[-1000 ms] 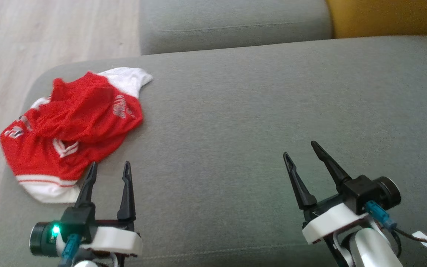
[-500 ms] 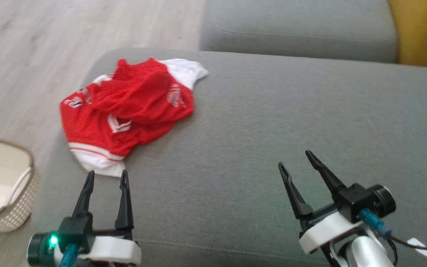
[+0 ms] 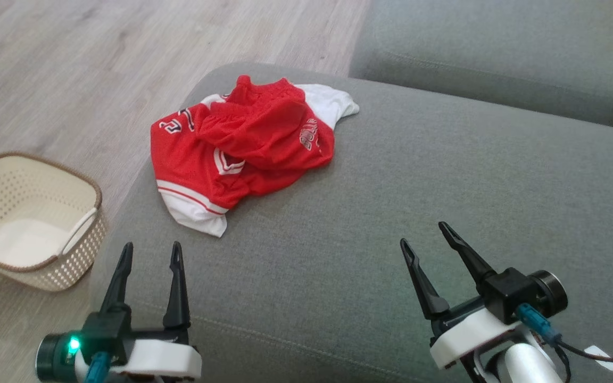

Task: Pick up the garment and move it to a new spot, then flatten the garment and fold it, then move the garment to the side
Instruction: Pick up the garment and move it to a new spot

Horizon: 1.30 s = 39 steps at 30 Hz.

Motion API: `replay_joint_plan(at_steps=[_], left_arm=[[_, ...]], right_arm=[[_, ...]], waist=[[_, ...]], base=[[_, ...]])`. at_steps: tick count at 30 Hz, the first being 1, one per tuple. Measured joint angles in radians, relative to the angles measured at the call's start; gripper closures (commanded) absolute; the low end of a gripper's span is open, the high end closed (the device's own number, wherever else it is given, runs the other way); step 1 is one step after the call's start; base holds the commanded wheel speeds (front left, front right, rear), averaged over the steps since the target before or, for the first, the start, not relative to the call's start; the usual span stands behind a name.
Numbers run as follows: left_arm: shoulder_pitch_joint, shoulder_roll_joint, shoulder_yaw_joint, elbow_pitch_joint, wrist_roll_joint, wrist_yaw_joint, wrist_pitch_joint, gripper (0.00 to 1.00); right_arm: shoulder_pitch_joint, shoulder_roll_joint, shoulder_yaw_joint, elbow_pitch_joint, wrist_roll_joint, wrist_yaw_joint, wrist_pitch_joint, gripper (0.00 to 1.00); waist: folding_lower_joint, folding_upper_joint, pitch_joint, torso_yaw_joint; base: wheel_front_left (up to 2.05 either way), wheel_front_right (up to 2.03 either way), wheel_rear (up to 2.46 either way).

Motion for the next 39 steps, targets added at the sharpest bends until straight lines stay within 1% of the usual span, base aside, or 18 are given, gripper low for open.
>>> replay_joint_plan(at_steps=[5, 10, 12, 14, 17, 21, 24, 25, 28, 31, 33, 37, 38, 39], left_arm=[[0.0, 0.0, -0.002, -0.007, 0.0, 0.001, 0.0, 0.0], [-0.016, -0.001, -0.003, -0.019, -0.017, -0.002, 0.0, 0.0], [-0.06, 0.0, -0.002, -0.029, -0.019, -0.024, 0.0, 0.0], [-0.139, 0.009, 0.001, -0.038, -0.016, -0.051, 0.0, 0.0], [-0.302, 0.044, 0.012, -0.028, -0.009, -0.1, -0.001, 0.0], [-0.528, 0.075, 0.034, 0.086, -0.04, -0.163, 0.004, 0.0], [-0.688, 0.091, 0.037, 0.195, -0.095, -0.203, 0.086, 0.0], [-0.745, 0.095, 0.038, 0.235, -0.118, -0.21, 0.119, 0.0], [-0.903, 0.106, 0.032, 0.343, -0.18, -0.224, 0.201, 0.0], [-1.022, 0.117, 0.01, 0.451, -0.233, -0.229, 0.276, 0.0], [-1.075, 0.129, -0.004, 0.524, -0.251, -0.23, 0.327, 0.0], [-1.144, 0.172, -0.038, 0.667, -0.253, -0.23, 0.424, 0.0], [-1.144, 0.172, -0.038, 0.667, -0.253, -0.23, 0.424, 0.0], [-1.161, 0.184, -0.052, 0.701, -0.247, -0.23, 0.452, 0.0]], right_arm=[[-0.002, 0.0, -0.006, 0.002, -0.009, 0.0, 0.0, 0.0], [-0.008, 0.0, -0.014, 0.002, -0.03, 0.0, 0.0, 0.0], [-0.011, 0.0, -0.02, 0.002, -0.048, 0.0, 0.0, 0.0], [-0.023, 0.0, -0.027, 0.002, -0.064, 0.0, 0.0, 0.0], [-0.055, -0.001, -0.042, 0.0, -0.091, 0.0, 0.0, 0.0], [-0.102, -0.002, -0.047, -0.012, -0.12, 0.0, 0.0, 0.0], [-0.148, -0.016, -0.05, -0.028, -0.13, 0.0, 0.0, 0.0], [-0.168, -0.025, -0.053, -0.035, -0.131, 0.0, 0.0, 0.0], [-0.221, -0.043, -0.066, -0.057, -0.131, 0.0, 0.0, 0.0], [-0.25, -0.058, -0.081, -0.063, -0.131, 0.0, 0.0, 0.0], [-0.252, -0.064, -0.085, -0.066, -0.131, 0.0, 0.0, 0.0], [-0.258, -0.068, -0.089, -0.074, -0.131, 0.0, 0.0, 0.0], [-0.258, -0.068, -0.089, -0.074, -0.131, 0.0, 0.0, 0.0], [-0.262, -0.07, -0.091, -0.078, -0.131, 0.0, 0.0, 0.0]], waist=[[0.0, 0.0, 0.028, 0.01], [0.0, 0.0, 0.07, -0.004], [0.0, 0.0, 0.09, -0.013], [0.0, 0.0, 0.112, -0.022], [0.0, 0.0, 0.149, -0.037], [0.0, 0.0, 0.206, -0.063], [0.0, 0.0, 0.261, -0.084], [0.0, 0.0, 0.282, -0.091], [0.0, 0.0, 0.347, -0.113], [0.0001, 0.0, 0.409, -0.137], [0.0002, 0.0, 0.445, -0.155], [0.0002, 0.0, 0.493, -0.199], [0.0002, 0.0, 0.493, -0.199], [0.0002, 0.0, 0.503, -0.21]], base=[[0.0, 0.0, 0.0], [0.0, 0.0, 0.0], [0.0, 0.0, 0.0], [0.0, 0.0, 0.0], [0.0, 0.0, 0.0], [0.0, 0.0, 0.0], [0.0, 0.0, 0.0], [0.0, 0.0, 0.0], [0.0, 0.0, 0.0], [0.0, 0.0, 0.0], [0.0, 0.0, 0.0], [0.0, 0.0, 0.0], [0.0, 0.0, 0.0], [0.0, 0.0, 0.0]])
